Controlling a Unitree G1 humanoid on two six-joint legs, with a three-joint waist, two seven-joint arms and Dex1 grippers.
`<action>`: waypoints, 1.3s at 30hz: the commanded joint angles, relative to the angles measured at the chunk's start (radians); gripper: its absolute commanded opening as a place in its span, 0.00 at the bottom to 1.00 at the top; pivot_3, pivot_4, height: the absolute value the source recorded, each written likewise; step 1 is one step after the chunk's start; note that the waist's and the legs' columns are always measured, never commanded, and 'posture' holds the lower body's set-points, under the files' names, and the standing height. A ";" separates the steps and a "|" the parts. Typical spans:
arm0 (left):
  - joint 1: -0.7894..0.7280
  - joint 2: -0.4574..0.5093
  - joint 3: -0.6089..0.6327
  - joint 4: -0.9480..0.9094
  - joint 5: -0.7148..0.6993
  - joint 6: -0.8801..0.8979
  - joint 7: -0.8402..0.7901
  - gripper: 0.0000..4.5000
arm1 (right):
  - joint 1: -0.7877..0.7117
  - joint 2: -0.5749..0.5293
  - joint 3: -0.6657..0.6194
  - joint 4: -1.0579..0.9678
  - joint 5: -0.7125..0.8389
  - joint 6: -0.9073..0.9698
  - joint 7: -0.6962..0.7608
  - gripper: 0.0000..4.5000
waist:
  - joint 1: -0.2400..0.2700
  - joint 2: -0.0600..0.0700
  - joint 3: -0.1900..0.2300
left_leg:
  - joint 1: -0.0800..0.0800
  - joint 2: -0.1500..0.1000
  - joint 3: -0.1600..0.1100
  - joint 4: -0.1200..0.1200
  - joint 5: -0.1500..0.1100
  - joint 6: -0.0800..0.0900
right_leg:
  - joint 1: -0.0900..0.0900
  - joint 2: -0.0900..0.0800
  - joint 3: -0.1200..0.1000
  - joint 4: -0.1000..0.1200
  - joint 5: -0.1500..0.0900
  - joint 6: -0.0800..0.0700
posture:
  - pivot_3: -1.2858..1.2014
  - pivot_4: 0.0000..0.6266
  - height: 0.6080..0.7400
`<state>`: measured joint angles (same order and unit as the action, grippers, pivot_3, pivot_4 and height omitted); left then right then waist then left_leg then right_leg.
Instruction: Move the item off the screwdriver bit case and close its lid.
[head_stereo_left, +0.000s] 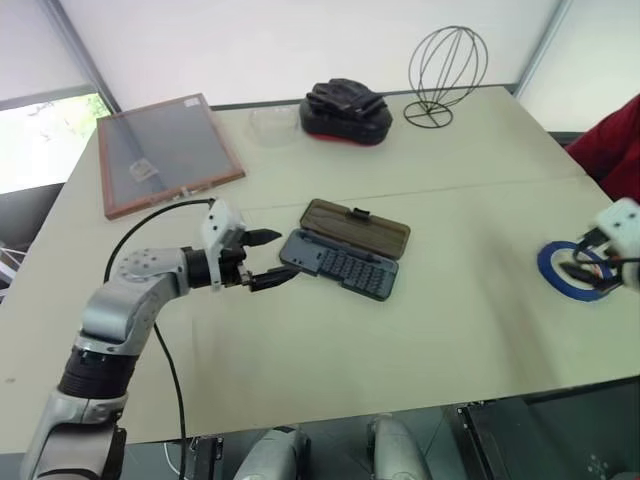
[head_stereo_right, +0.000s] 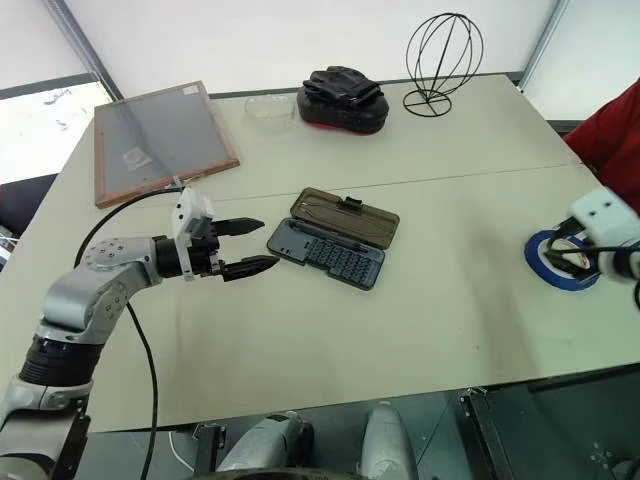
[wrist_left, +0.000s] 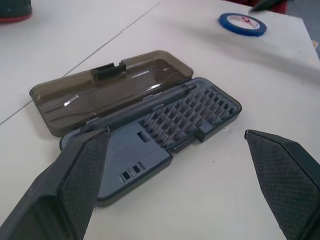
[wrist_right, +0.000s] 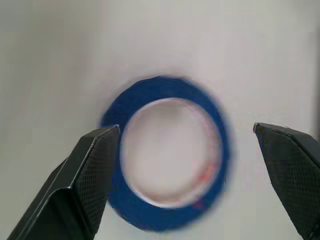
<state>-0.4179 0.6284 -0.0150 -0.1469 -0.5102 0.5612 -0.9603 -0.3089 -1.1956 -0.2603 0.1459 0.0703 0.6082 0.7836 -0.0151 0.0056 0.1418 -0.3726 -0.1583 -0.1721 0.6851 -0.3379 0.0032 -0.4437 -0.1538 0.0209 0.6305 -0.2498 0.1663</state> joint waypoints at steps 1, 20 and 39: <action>0.003 0.017 0.031 -0.026 -0.009 -0.005 -0.005 1.00 | -0.092 0.004 -0.024 -0.170 0.064 0.064 0.015 0.98 | -0.002 0.000 0.000 | 0.000 0.001 0.000 0.000 0.000 0.000 | 0.000 0.001 0.000 0.000 0.000 0.000 | 0.52 0.24 1.00; 0.036 0.157 0.157 -0.089 -0.095 0.103 -0.026 1.00 | -0.644 0.642 0.337 0.511 0.028 -0.143 -0.010 0.98 | -0.018 -0.002 0.001 | -0.001 0.000 -0.001 -0.001 0.000 0.000 | -0.001 0.000 -0.002 0.001 0.000 0.000 | 0.52 0.24 1.00; 0.147 0.132 0.185 -0.122 -0.093 0.096 0.067 1.00 | -0.764 0.822 0.434 0.930 -0.135 -0.363 0.045 0.01 | -0.039 -0.003 0.000 | 0.001 0.000 -0.003 -0.001 0.000 0.000 | 0.000 0.001 -0.002 0.002 0.000 -0.001 | 0.52 0.24 1.00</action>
<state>-0.2694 0.7646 0.1554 -0.2355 -0.5982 0.6702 -0.9045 -1.0758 -0.3934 0.1634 1.0430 -0.0556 0.2411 0.8282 -0.0546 0.0030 0.1416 -0.3713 -0.1578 -0.1754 0.6839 -0.3382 0.0033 -0.4435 -0.1529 0.0187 0.6321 -0.2495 0.1657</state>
